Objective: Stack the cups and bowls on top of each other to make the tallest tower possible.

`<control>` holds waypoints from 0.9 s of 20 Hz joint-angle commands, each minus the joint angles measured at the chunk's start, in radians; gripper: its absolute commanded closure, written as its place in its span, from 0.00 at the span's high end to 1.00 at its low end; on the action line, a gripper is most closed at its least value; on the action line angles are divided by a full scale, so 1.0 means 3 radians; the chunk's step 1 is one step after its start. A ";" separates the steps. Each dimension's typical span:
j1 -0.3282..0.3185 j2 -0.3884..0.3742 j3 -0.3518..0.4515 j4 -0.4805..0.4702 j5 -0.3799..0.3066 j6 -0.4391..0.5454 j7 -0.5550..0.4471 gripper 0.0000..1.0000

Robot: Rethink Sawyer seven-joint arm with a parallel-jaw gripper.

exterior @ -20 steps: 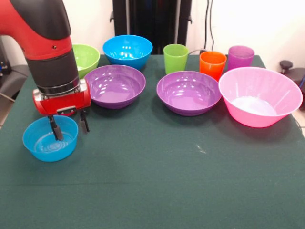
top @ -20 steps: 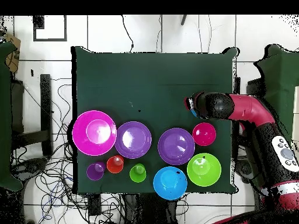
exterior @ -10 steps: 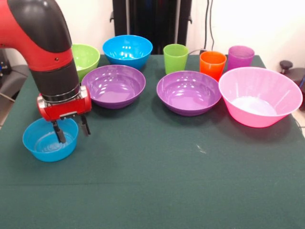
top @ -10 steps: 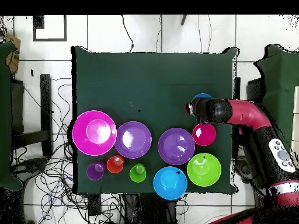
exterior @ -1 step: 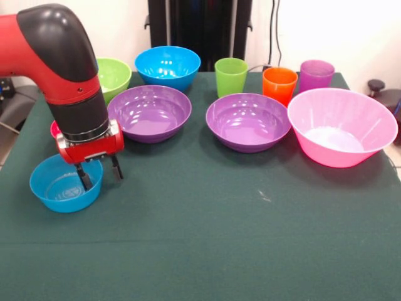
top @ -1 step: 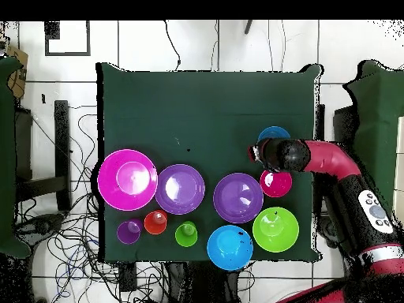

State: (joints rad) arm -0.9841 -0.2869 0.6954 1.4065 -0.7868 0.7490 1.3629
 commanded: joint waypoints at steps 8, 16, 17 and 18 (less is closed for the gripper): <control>0.0075 0.0237 -0.0130 -0.0159 -0.0308 0.0044 -0.0891 1.00; 0.0061 0.0515 -0.0187 -0.0177 -0.0282 0.0031 -0.0836 1.00; 0.0054 0.0540 -0.0192 -0.0140 -0.0270 -0.0001 -0.0789 1.00; 0.0043 0.0573 -0.0201 -0.0103 -0.0255 -0.0051 -0.0720 1.00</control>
State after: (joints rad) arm -0.9853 -0.2834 0.6962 1.4027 -0.7853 0.7494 1.3629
